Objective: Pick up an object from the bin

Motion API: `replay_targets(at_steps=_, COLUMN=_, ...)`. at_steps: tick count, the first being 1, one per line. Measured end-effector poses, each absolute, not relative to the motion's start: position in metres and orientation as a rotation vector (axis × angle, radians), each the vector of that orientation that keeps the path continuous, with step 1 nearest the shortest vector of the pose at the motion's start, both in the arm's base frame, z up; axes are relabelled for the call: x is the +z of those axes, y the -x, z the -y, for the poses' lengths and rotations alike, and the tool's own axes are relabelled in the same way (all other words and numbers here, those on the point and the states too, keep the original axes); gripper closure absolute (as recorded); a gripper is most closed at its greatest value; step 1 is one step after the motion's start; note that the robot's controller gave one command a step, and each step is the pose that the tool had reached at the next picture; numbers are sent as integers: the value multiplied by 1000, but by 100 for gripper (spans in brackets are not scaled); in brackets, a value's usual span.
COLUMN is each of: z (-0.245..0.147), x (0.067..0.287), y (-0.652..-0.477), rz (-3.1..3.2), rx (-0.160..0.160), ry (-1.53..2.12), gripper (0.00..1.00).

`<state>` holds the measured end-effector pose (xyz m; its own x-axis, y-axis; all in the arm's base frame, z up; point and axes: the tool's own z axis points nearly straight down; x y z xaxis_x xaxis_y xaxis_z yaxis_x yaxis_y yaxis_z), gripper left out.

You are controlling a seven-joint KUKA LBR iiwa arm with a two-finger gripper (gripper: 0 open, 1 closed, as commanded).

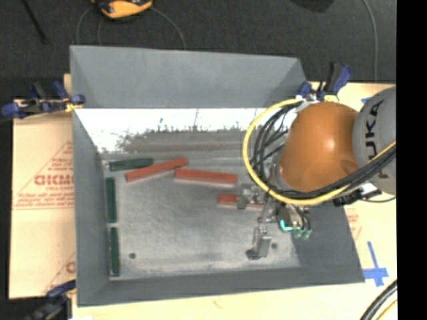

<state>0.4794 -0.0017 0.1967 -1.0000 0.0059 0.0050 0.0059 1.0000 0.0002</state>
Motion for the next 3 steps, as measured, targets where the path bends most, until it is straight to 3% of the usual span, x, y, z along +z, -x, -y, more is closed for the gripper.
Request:
replay_targets(at_steps=1, z=2, x=200, y=-481, rz=3145, rx=0, ry=10, gripper=0)
replay_targets(at_steps=2, z=37, x=173, y=-481, rz=3149, rx=-2, ry=78, gripper=0)
replay_targets(at_steps=3, z=40, x=113, y=-495, rz=3129, rx=2, ry=359, gripper=0)
